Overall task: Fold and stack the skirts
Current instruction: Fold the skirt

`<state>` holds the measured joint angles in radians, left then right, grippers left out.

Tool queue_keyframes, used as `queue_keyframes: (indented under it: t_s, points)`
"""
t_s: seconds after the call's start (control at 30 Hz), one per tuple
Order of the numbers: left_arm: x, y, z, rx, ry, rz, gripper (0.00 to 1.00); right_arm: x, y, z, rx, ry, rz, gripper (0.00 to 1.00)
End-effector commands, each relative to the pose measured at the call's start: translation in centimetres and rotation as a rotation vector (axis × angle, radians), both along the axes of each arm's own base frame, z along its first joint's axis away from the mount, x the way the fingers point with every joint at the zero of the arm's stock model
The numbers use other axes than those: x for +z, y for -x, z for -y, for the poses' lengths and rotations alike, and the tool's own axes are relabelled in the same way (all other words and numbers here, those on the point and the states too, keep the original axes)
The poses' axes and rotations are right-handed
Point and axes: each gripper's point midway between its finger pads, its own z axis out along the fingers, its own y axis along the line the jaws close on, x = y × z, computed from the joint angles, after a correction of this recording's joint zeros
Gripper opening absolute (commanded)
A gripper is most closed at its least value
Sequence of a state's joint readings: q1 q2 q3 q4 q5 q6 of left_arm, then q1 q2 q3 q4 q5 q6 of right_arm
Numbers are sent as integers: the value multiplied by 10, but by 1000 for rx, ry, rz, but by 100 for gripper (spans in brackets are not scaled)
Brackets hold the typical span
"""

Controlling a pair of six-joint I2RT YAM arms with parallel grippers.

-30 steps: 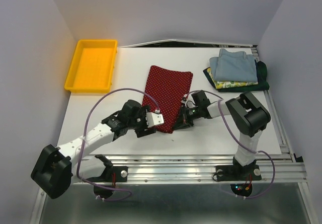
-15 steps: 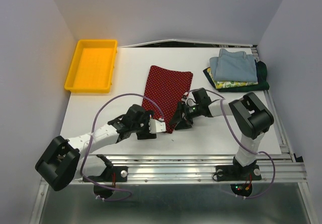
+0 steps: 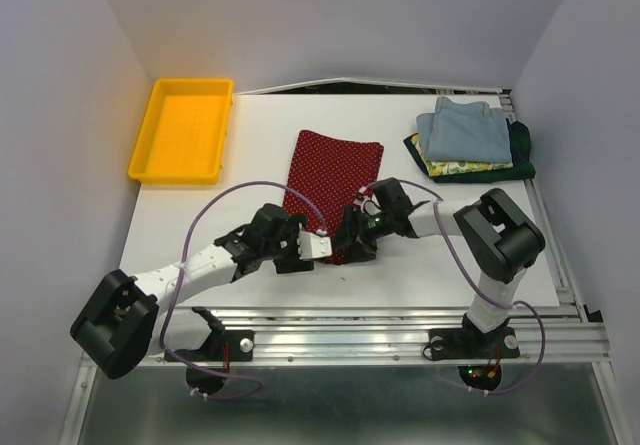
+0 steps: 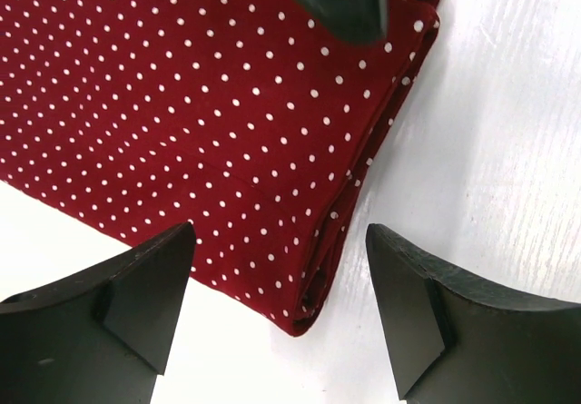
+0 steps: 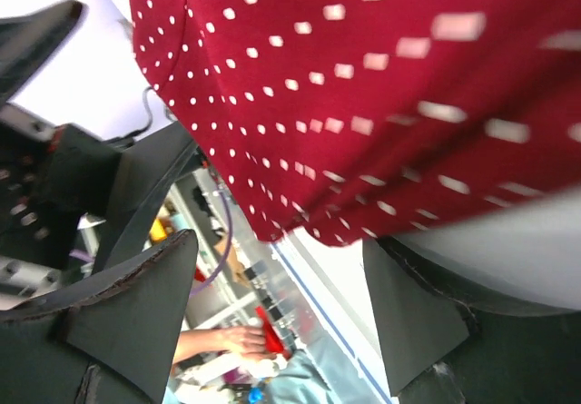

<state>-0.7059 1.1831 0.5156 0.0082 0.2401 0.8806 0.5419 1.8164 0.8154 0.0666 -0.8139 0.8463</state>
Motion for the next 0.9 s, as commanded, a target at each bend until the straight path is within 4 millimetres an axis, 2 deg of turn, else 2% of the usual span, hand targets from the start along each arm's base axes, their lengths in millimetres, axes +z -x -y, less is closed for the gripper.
queue_keyframes:
  t_s: [0.0, 0.13, 0.23, 0.27, 0.33, 0.37, 0.47, 0.5, 0.53, 0.57, 0.6, 0.63, 0.7, 0.87]
  points:
    - [24, -10, 17, -10, 67, 35, 87, -33, 5, -3, -30, 202, 6, 76]
    - [26, -10, 17, -1, 77, 31, 87, -47, -5, 5, -94, 326, 3, 65]
    - [27, -8, 16, 4, 80, 23, 87, -50, -9, 9, -109, 367, 5, 46]
    - [27, -7, 16, 1, 79, 20, 87, -50, -10, 9, -107, 367, 13, 36]
    - [30, -6, 15, -4, 82, 27, 87, -42, -13, 7, -99, 355, 33, 24]
    - [30, -5, 15, -9, 83, 30, 87, -38, -14, 5, -94, 342, 46, 13]
    - [22, 9, 8, -63, 52, 21, 89, -11, -20, -6, -81, 268, 86, 1]
    - [22, 12, 7, -83, 50, 32, 90, 0, -17, -14, -52, 214, 81, 1]
    - [15, 16, 3, -106, 28, 42, 90, 10, -20, -20, -43, 179, 87, 1]
    - [16, 14, 4, -112, 24, 73, 90, 21, -24, -24, -47, 125, 81, 1]
    - [15, 13, 2, -109, 18, 84, 90, 21, -29, -20, -72, 127, 68, 1]
    - [10, 14, 0, -111, 4, 86, 90, 29, -29, -22, -63, 76, 61, 1]
    - [15, 5, 3, -102, 16, 134, 90, 36, -31, -21, -76, 38, 29, 1]
    - [13, 0, 10, -98, 26, 173, 89, 53, -35, -15, -101, -52, -38, 1]
